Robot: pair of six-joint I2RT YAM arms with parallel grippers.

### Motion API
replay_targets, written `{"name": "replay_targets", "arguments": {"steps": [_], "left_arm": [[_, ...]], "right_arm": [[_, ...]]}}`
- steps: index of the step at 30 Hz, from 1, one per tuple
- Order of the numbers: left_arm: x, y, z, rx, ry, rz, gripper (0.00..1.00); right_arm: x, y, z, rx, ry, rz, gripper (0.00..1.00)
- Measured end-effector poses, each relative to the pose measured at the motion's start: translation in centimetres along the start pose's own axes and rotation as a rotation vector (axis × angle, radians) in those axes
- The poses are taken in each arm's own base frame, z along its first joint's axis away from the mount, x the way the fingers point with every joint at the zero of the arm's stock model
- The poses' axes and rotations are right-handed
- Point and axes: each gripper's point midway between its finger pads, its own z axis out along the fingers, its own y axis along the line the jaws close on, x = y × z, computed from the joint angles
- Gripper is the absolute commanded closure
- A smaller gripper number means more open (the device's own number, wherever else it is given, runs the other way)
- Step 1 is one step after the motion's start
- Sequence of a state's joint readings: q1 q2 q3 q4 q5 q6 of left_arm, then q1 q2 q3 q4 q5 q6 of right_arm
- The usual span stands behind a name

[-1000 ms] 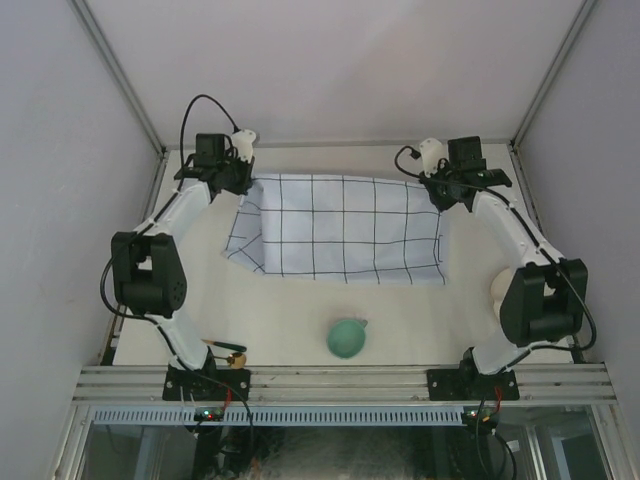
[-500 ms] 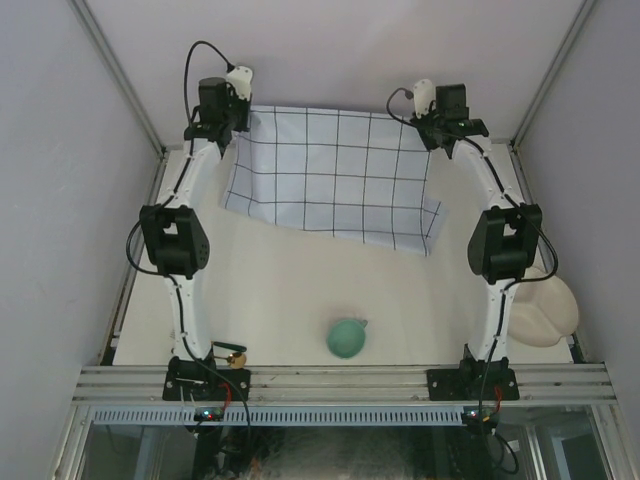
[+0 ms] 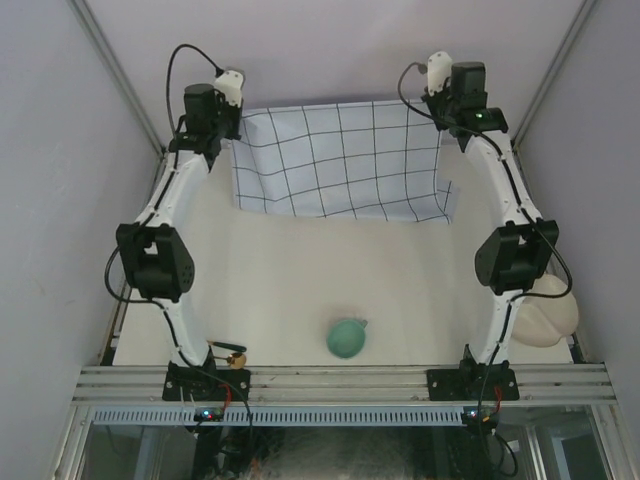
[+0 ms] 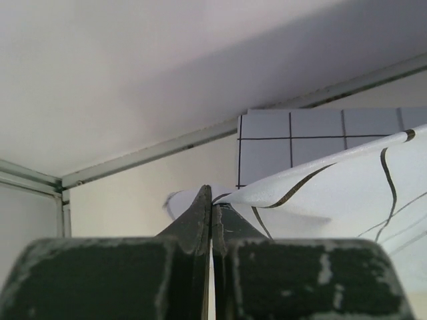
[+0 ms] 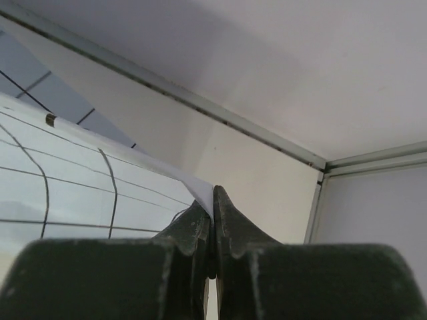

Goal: Set the dinner table for one person
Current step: Flatten out the napkin at the center of the board.

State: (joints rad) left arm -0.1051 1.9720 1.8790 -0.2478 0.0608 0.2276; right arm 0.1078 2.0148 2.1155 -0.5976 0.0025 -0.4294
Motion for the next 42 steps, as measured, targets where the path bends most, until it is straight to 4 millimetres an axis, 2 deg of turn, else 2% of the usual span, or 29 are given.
{"name": "replay_targets", "arguments": {"steps": [3, 4, 6, 7, 10, 12, 13, 16, 18, 20, 23, 27, 34, 37, 42], "left_arm": [[-3.0, 0.3, -3.7, 0.011, -0.069, -0.006, 1.00], [-3.6, 0.4, -5.3, 0.020, -0.086, -0.006, 1.00], [-3.9, 0.0, -8.9, 0.046, -0.110, -0.002, 1.00], [-3.6, -0.3, -10.5, 0.061, -0.111, 0.003, 1.00], [-0.6, -1.9, -15.2, 0.114, -0.086, 0.021, 1.00], [2.3, -3.1, -16.6, 0.149, -0.040, 0.027, 1.00], [4.0, -3.8, -17.0, 0.170, -0.013, 0.029, 1.00], [10.2, -5.8, -17.4, 0.240, 0.123, 0.014, 1.00], [13.4, -7.0, -17.9, 0.285, 0.210, 0.003, 1.00], [14.9, -7.7, -18.6, 0.323, 0.262, -0.001, 1.00], [14.8, -8.0, -19.4, 0.348, 0.262, 0.013, 1.00], [14.7, -8.7, -21.6, 0.407, 0.270, 0.064, 1.00], [16.6, -9.5, -25.1, 0.509, 0.379, 0.149, 1.00], [16.8, -9.5, -26.3, 0.519, 0.387, 0.175, 1.00], [16.4, -8.7, -28.5, 0.512, 0.342, 0.197, 1.00]], "right_arm": [[-2.4, -0.5, -3.8, -0.004, -0.048, 0.015, 1.00], [-3.1, -0.5, -5.9, -0.019, -0.065, 0.025, 1.00], [-3.9, 0.0, -9.4, -0.044, -0.097, 0.034, 1.00], [-3.5, 0.6, -11.3, -0.060, -0.104, 0.037, 1.00], [0.0, 3.3, -17.3, -0.113, -0.083, 0.033, 1.00], [3.2, 5.4, -20.2, -0.153, -0.044, 0.027, 1.00], [4.4, 6.2, -21.0, -0.172, -0.027, 0.024, 1.00], [9.2, 9.0, -22.4, -0.248, 0.074, 0.026, 1.00], [12.0, 10.5, -22.8, -0.304, 0.155, 0.031, 1.00], [14.0, 11.8, -23.4, -0.357, 0.223, 0.035, 1.00], [15.7, 13.2, -24.9, -0.431, 0.291, 0.039, 1.00], [17.5, 15.1, -26.9, -0.530, 0.358, 0.032, 1.00], [24.0, 19.7, -30.2, -0.713, 0.531, 0.023, 1.00], [25.7, 20.3, -30.9, -0.726, 0.556, 0.019, 1.00], [25.6, 19.2, -31.2, -0.661, 0.504, 0.023, 1.00]]}}
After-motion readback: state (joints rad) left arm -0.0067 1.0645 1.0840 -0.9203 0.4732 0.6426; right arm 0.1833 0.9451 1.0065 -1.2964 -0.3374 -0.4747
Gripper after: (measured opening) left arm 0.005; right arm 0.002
